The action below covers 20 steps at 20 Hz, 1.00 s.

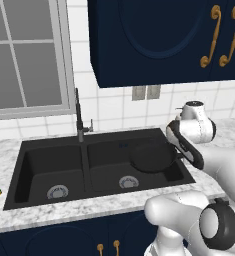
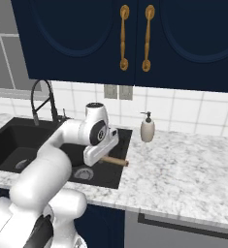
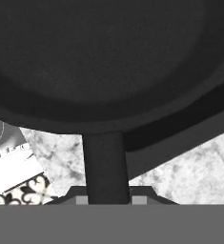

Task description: Pick the pan and sponge and place them into the sink. Then turn on the water.

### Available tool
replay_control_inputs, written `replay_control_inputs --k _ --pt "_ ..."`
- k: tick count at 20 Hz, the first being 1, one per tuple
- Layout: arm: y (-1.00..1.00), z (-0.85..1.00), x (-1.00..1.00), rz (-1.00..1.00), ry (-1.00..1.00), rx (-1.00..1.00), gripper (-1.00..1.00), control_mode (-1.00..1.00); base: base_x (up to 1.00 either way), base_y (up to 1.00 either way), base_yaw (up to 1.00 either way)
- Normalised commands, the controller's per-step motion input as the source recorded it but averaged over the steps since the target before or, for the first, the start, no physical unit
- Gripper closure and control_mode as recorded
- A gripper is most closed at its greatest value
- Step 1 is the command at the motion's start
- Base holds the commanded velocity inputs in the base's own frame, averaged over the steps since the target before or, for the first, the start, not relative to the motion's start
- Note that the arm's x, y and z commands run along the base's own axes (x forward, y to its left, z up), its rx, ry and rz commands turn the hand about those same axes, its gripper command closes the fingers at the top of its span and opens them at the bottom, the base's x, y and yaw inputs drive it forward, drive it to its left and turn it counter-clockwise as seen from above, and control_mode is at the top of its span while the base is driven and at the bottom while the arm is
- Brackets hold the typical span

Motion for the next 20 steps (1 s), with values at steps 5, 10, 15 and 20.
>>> replay_control_inputs --k 5,10,15,20 --pt "0.39 -0.12 0.22 0.00 0.12 -0.01 1.00 -1.00 0.00 0.00 0.00" --pt "0.26 -0.13 0.34 0.01 0.09 0.00 1.00 -1.00 0.00 0.00 0.00" --pt "0.32 -0.23 0.25 0.02 0.01 0.00 1.00 -1.00 0.00 0.00 0.00" --pt "0.34 -0.31 0.20 0.03 0.00 -0.01 1.00 -1.00 0.00 0.00 0.00"
